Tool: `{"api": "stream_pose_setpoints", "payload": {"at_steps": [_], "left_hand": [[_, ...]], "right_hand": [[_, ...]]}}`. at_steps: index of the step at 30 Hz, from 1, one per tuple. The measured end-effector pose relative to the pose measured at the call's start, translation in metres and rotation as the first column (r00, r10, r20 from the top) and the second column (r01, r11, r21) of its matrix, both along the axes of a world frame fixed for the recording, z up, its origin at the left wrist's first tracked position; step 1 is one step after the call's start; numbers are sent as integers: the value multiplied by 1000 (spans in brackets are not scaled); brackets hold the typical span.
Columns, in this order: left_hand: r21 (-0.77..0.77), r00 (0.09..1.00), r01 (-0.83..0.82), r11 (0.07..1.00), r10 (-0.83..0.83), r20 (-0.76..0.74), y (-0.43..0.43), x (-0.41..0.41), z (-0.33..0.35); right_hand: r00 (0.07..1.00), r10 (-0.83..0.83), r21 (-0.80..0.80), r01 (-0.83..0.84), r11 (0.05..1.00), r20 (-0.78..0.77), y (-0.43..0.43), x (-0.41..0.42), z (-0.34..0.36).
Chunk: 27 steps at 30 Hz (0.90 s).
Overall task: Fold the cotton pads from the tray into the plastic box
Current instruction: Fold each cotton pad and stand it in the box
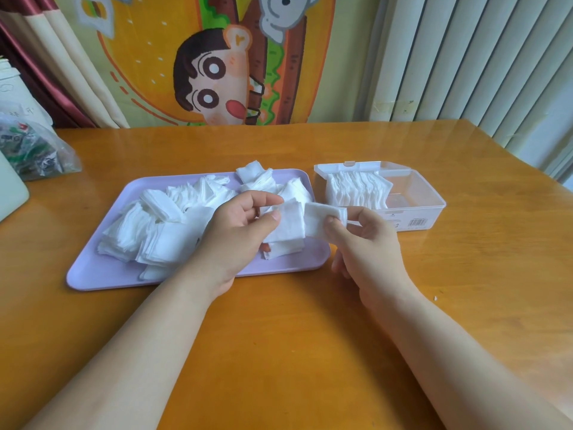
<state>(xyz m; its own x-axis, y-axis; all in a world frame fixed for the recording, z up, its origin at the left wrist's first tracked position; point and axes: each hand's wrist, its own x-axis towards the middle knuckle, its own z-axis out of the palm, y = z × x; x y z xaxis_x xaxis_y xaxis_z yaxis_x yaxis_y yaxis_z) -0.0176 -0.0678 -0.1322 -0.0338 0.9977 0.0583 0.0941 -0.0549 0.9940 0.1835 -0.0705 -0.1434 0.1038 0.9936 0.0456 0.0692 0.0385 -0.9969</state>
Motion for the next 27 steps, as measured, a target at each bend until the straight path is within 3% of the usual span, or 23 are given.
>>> {"api": "stream_pose_setpoints", "payload": {"at_steps": [5, 9, 27], "left_hand": [[4, 990, 101, 995, -101, 100, -2, 1, 1], [15, 994, 81, 997, -82, 74, -2, 3, 0], [76, 993, 62, 995, -69, 91, -1, 4, -2]], "right_hand": [[988, 135, 9, -135, 991, -75, 0, -1, 0], [960, 250, 10, -251, 968, -125, -2, -2, 1], [921, 354, -38, -364, 931, -160, 0, -2, -2]]}}
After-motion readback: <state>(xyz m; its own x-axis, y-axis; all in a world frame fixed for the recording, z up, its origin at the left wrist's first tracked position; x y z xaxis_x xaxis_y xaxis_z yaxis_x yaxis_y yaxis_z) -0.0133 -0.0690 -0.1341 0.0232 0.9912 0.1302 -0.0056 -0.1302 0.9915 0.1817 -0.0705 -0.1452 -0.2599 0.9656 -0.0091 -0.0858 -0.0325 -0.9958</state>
